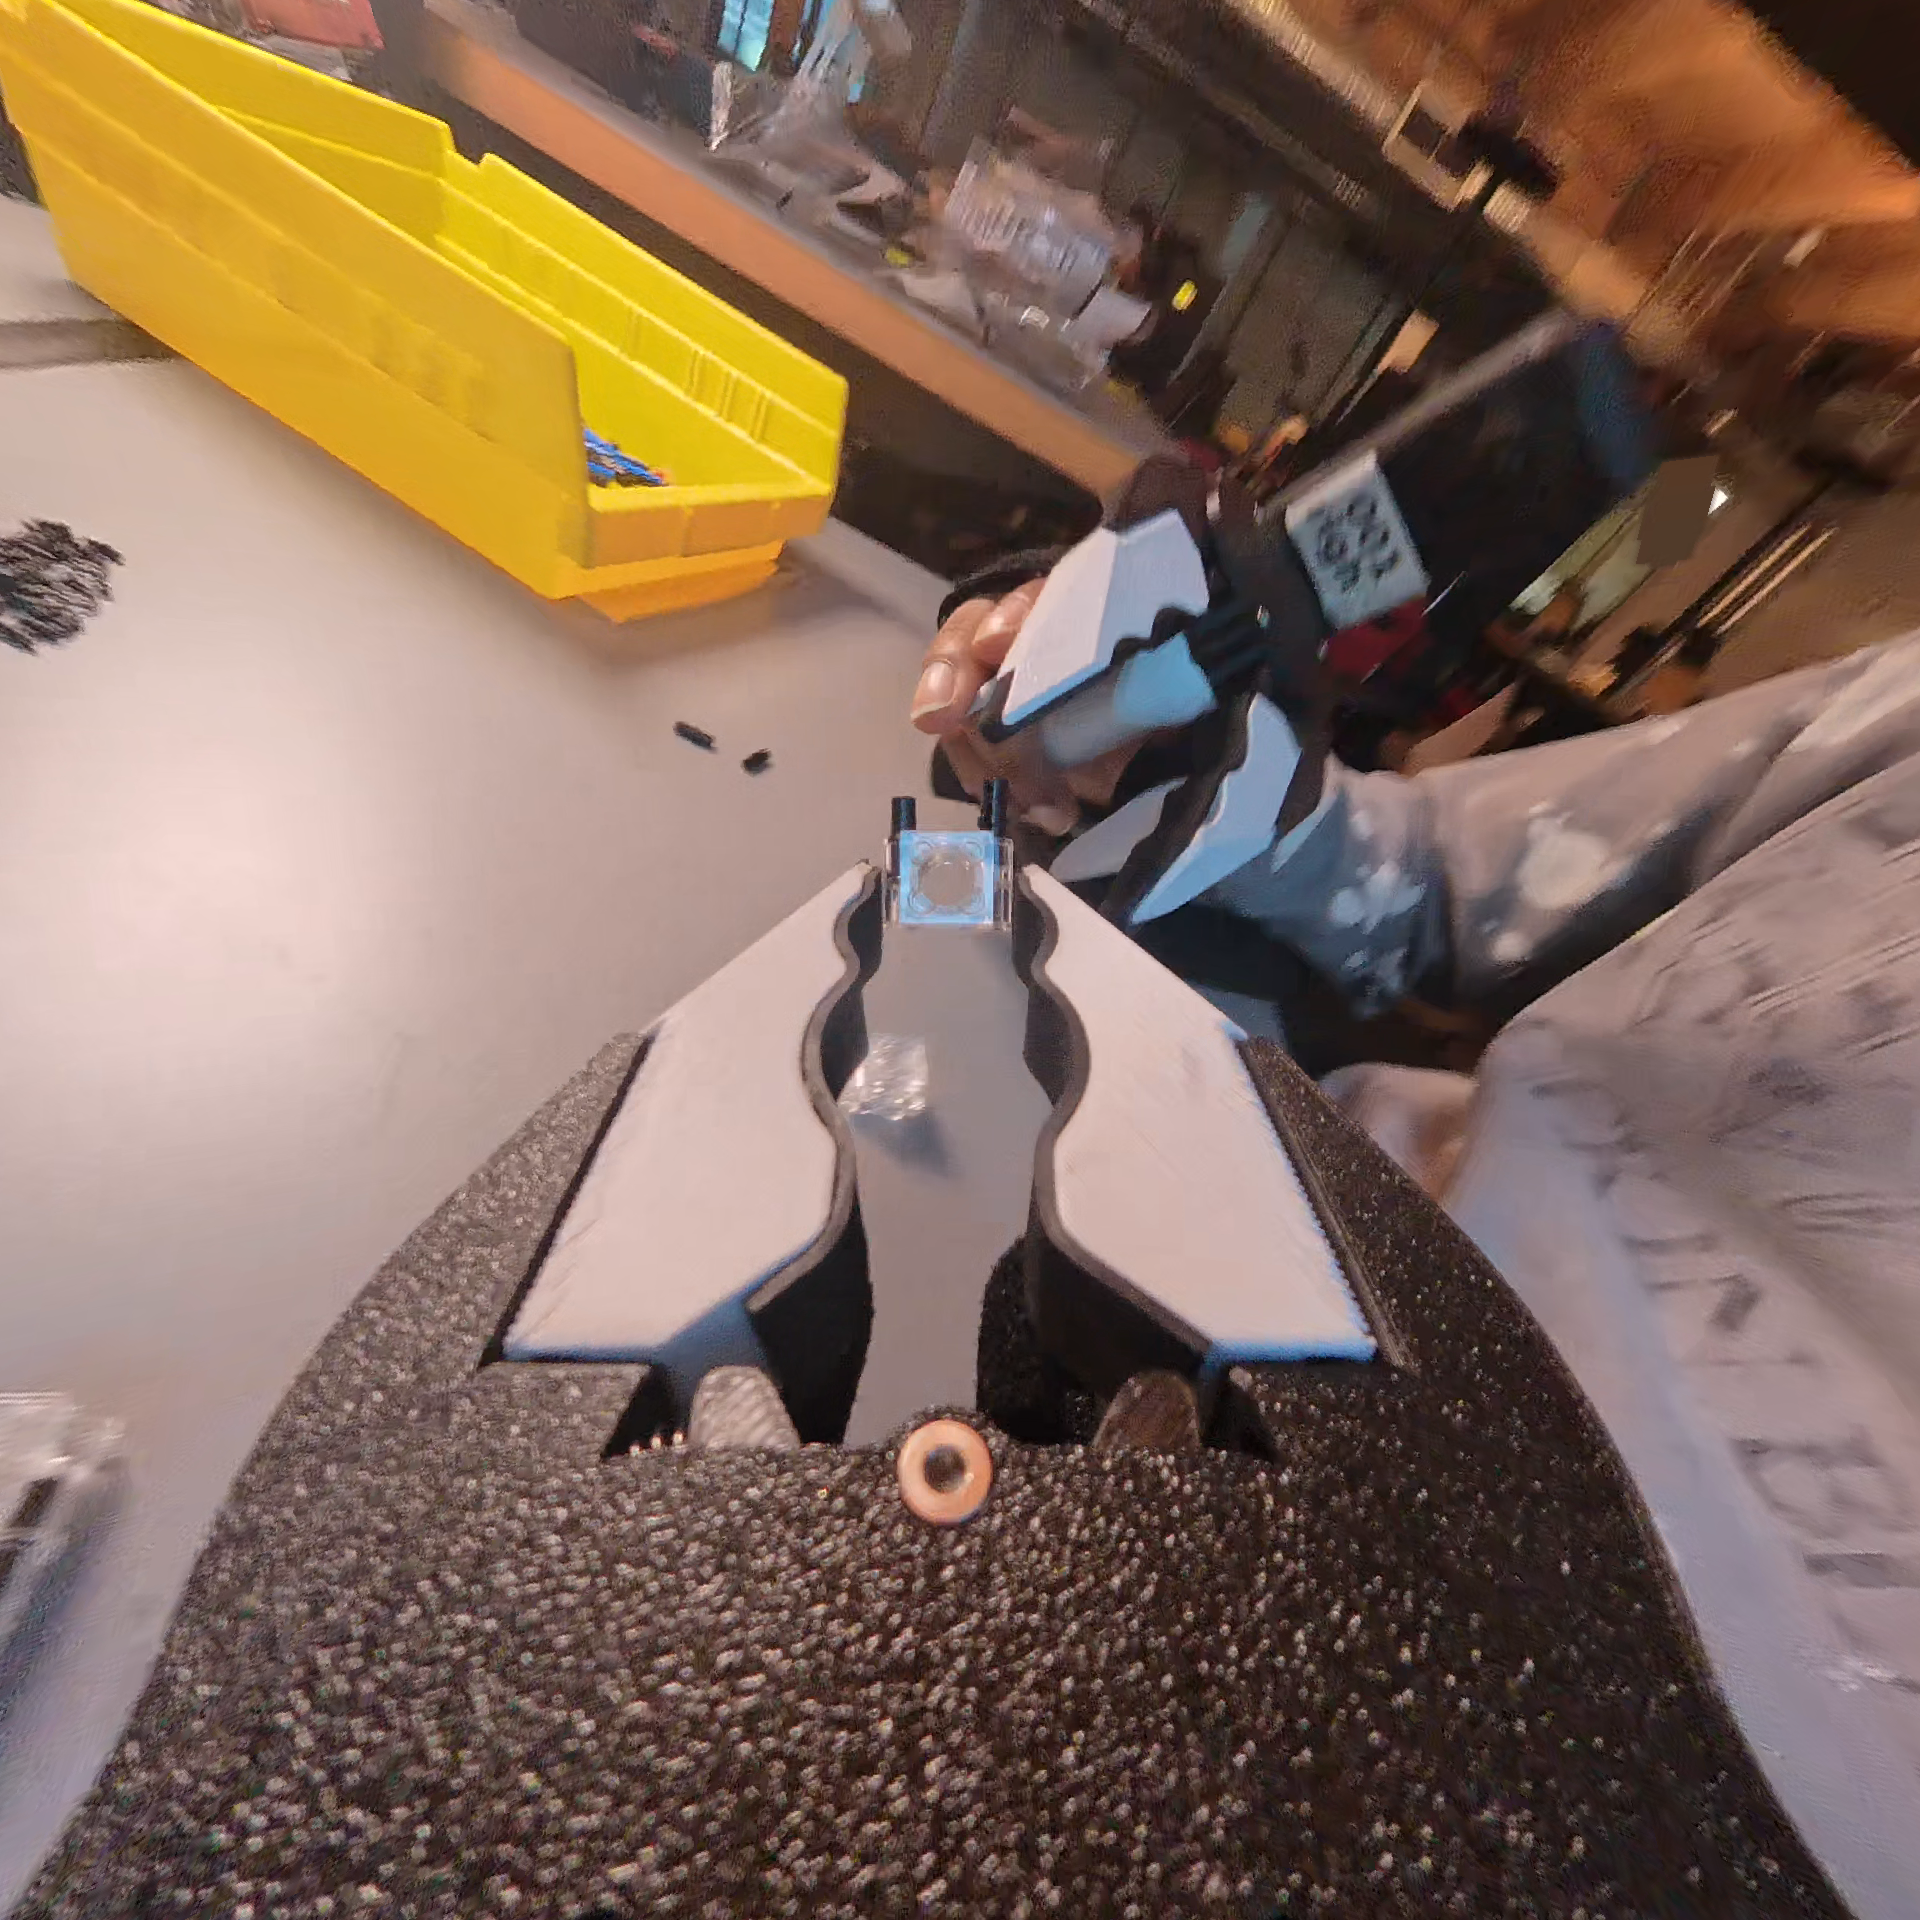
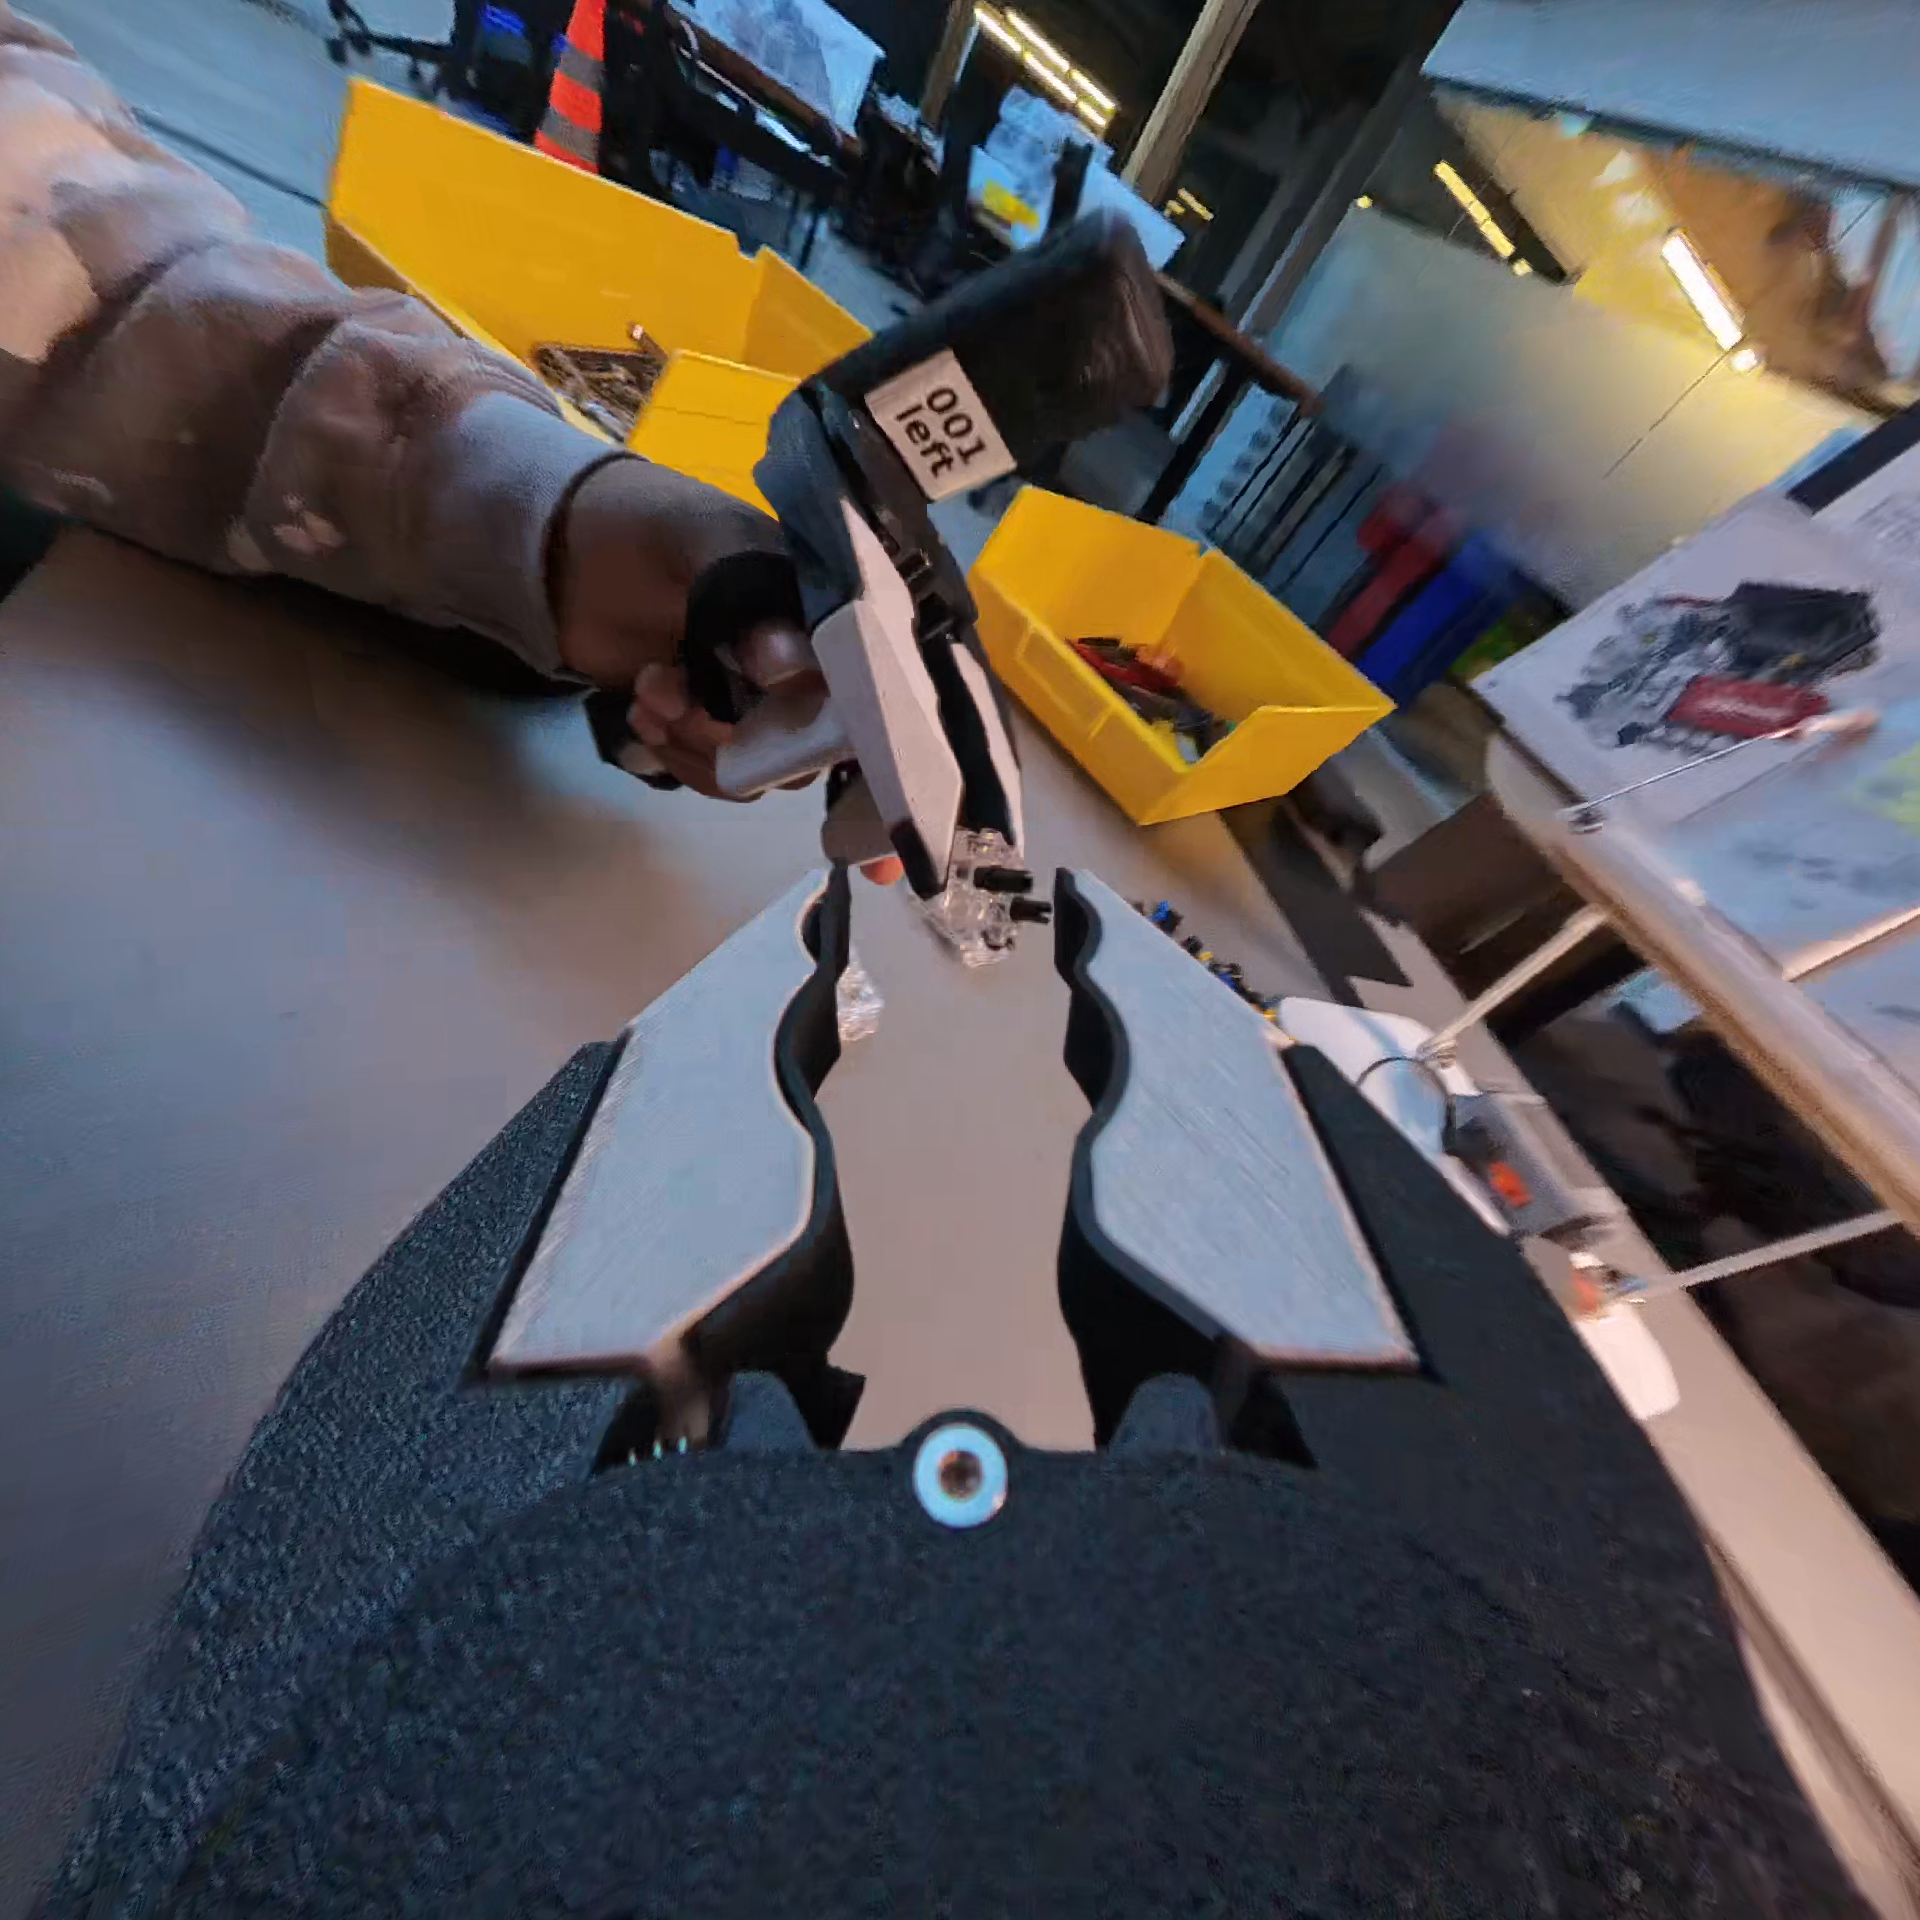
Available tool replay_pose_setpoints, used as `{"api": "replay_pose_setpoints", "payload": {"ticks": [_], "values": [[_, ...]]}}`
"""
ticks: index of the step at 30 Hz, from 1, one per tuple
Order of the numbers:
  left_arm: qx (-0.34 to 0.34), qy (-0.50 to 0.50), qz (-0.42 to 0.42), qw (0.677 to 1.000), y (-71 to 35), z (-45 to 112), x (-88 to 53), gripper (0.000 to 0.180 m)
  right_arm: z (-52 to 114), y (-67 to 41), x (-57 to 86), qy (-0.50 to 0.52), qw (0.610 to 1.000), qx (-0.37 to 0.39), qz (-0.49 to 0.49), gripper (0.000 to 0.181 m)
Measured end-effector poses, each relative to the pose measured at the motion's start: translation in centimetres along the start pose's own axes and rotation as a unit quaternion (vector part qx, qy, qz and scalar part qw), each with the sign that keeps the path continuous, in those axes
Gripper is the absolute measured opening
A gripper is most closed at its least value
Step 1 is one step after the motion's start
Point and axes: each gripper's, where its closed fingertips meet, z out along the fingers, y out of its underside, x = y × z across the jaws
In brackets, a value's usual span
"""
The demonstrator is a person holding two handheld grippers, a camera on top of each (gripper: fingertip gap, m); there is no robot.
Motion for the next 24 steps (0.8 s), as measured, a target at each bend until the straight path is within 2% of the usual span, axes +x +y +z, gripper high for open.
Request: {"api": "replay_pose_setpoints", "payload": {"ticks": [3,6,12,24], "values": [[0.046,0.059,-0.098,0.992,-0.7,-0.1,0.5,0.022,0.9,0.2,0.5,0.07,0.992,-0.03,-0.098,0.041],[0.056,0.089,-0.134,0.985,-0.8,0.1,1.1,0.022,1.5,-0.3,0.8,0.105,0.985,-0.035,-0.133,0.034],[0.073,0.115,-0.177,0.975,-1.1,0.0,1.5,0.021,1.6,-0.8,0.9,0.112,0.989,-0.022,-0.093,0.029],[0.031,0.102,-0.197,0.975,0.2,0.2,1.2,0.02,1.9,0.1,-0.6,0.073,0.994,-0.022,-0.075,0.025]]}}
